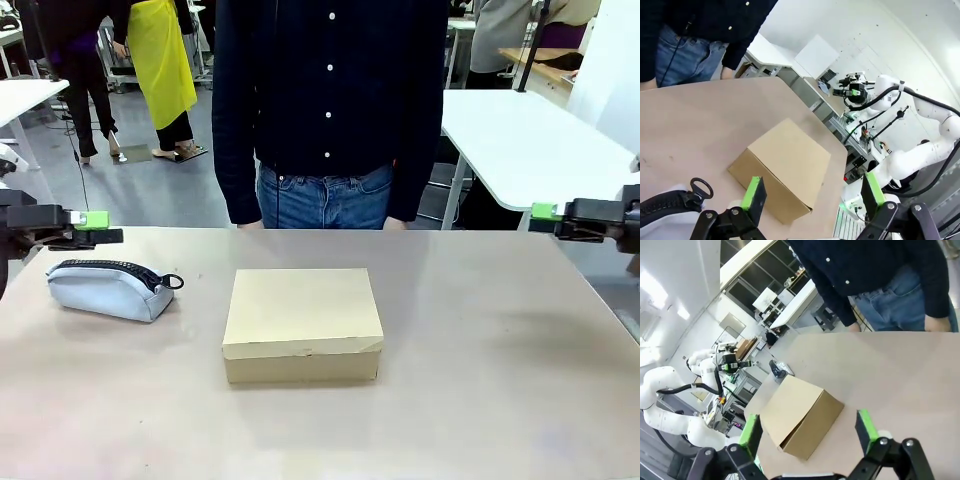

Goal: Pack the items into the box.
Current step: Close the Mailer Box.

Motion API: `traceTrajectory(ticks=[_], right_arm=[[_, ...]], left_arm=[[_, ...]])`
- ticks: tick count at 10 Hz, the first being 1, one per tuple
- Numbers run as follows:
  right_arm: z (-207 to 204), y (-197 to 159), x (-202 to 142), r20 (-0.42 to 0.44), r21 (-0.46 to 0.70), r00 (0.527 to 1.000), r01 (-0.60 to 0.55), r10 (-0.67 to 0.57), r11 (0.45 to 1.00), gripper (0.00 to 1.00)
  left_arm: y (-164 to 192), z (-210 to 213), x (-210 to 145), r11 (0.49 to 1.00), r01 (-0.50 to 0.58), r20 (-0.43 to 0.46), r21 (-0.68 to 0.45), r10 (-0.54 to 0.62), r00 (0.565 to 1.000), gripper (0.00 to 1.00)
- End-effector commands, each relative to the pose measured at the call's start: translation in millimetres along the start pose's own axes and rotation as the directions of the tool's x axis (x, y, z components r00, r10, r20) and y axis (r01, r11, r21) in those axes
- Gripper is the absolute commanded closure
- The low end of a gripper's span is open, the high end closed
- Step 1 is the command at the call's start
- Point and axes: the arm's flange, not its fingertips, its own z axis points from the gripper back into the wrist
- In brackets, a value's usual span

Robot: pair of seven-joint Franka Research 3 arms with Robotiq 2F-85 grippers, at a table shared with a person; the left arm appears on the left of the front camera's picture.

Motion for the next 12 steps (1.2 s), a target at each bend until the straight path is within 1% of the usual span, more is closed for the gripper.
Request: traceTrajectory(ticks=[1, 12], right_arm=[[-0.2, 3.6, 2.2, 0.001, 0.007, 1.0, -0.007, 0.007, 1.0, 0.0], [-0.2, 3.6, 2.2, 0.001, 0.007, 1.0, -0.007, 0.007, 1.0, 0.0]], left_arm=[[0.9, 4.0, 1.3, 1.0, 0.019, 0.021, 0.007, -0.019, 1.0, 0.0], [0.9, 4.0, 1.3, 1.0, 0.019, 0.021, 0.007, -0.019, 1.0, 0.0]])
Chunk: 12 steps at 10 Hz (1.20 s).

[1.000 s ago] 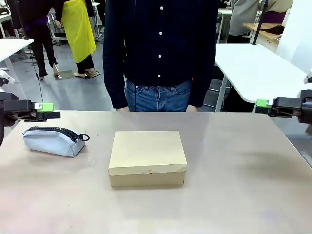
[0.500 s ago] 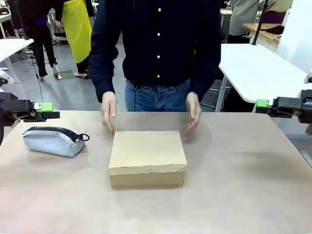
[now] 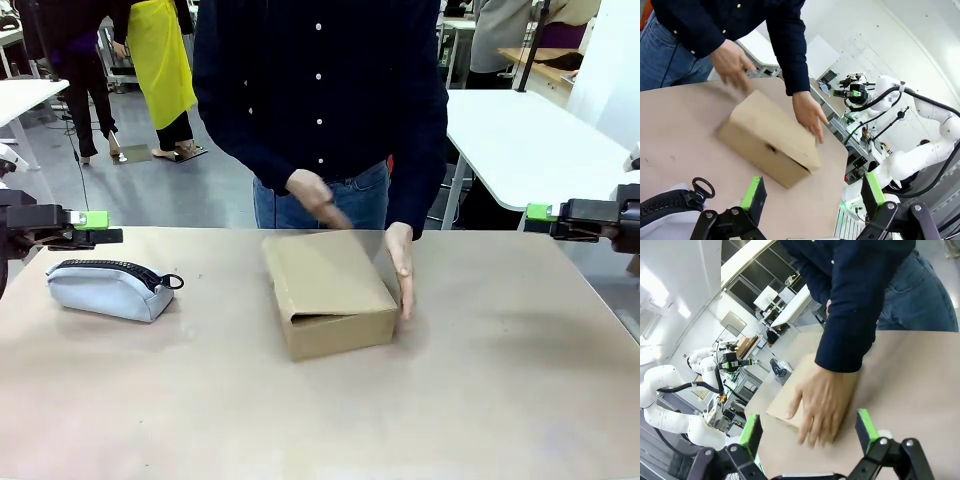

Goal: Pack the items into the box.
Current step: Close the Mailer Box.

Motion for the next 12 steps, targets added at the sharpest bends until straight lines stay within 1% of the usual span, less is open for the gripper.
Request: traceTrajectory(ticks=[1, 12], right_arm=[[0.9, 3.2, 2.2, 0.004, 0.005, 1.0, -0.007, 0.007, 1.0, 0.0], [0.9, 3.2, 2.2, 0.004, 0.005, 1.0, -0.007, 0.007, 1.0, 0.0]], left_arm=[[0.3, 1.2, 1.1, 1.0, 0.019, 0.015, 0.002, -0.019, 1.0, 0.0], [0.3, 1.2, 1.1, 1.0, 0.019, 0.015, 0.002, -0.019, 1.0, 0.0]])
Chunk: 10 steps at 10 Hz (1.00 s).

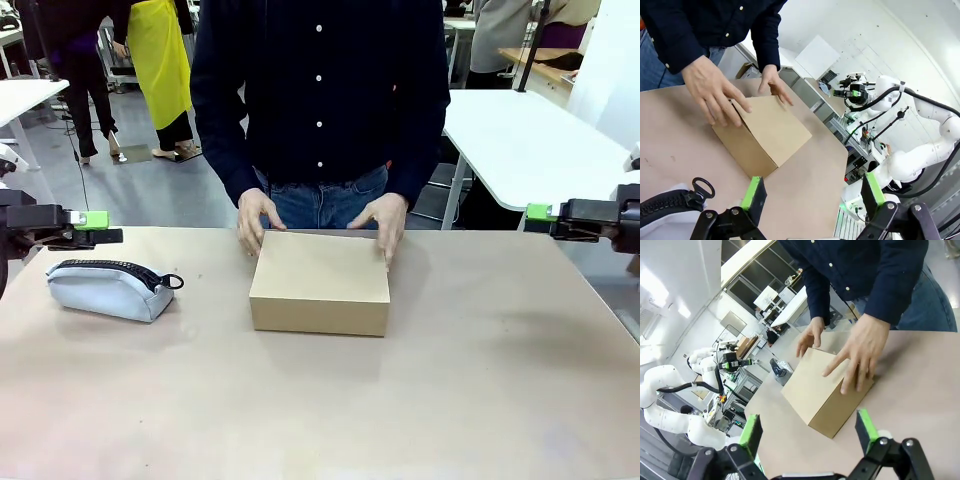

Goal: Pack the items into the box.
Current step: Close the Mailer Box.

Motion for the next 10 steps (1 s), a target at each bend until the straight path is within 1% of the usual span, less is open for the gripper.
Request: traceTrajectory(ticks=[1, 10], right_arm=[[0.9, 3.2, 2.2, 0.004, 0.005, 1.0, -0.007, 0.007, 1.0, 0.0], [0.9, 3.2, 2.2, 0.004, 0.005, 1.0, -0.007, 0.007, 1.0, 0.0]], left_arm=[[0.3, 1.2, 1.1, 1.0, 0.019, 0.015, 0.002, -0.019, 1.0, 0.0], [0.3, 1.2, 1.1, 1.0, 0.019, 0.015, 0.002, -0.019, 1.0, 0.0]])
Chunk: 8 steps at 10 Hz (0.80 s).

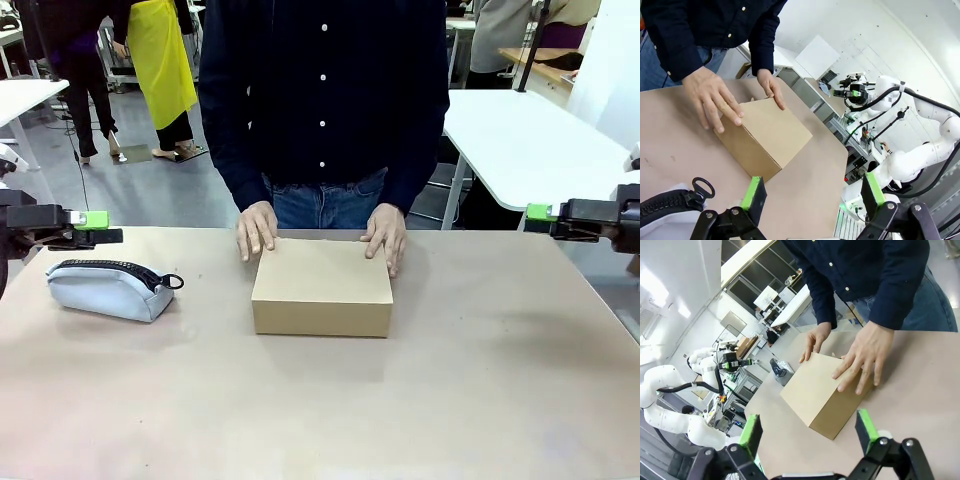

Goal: Pack the items into the box.
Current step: Close the Mailer Box.

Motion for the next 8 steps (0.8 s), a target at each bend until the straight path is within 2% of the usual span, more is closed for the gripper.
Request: traceTrajectory(ticks=[1, 8], right_arm=[[0.9, 3.2, 2.2, 0.004, 0.005, 1.0, -0.007, 0.007, 1.0, 0.0], [0.9, 3.2, 2.2, 0.004, 0.005, 1.0, -0.007, 0.007, 1.0, 0.0]], left_arm=[[0.3, 1.2, 1.1, 1.0, 0.019, 0.015, 0.002, -0.019, 1.0, 0.0], [0.3, 1.2, 1.1, 1.0, 0.019, 0.015, 0.002, -0.019, 1.0, 0.0]])
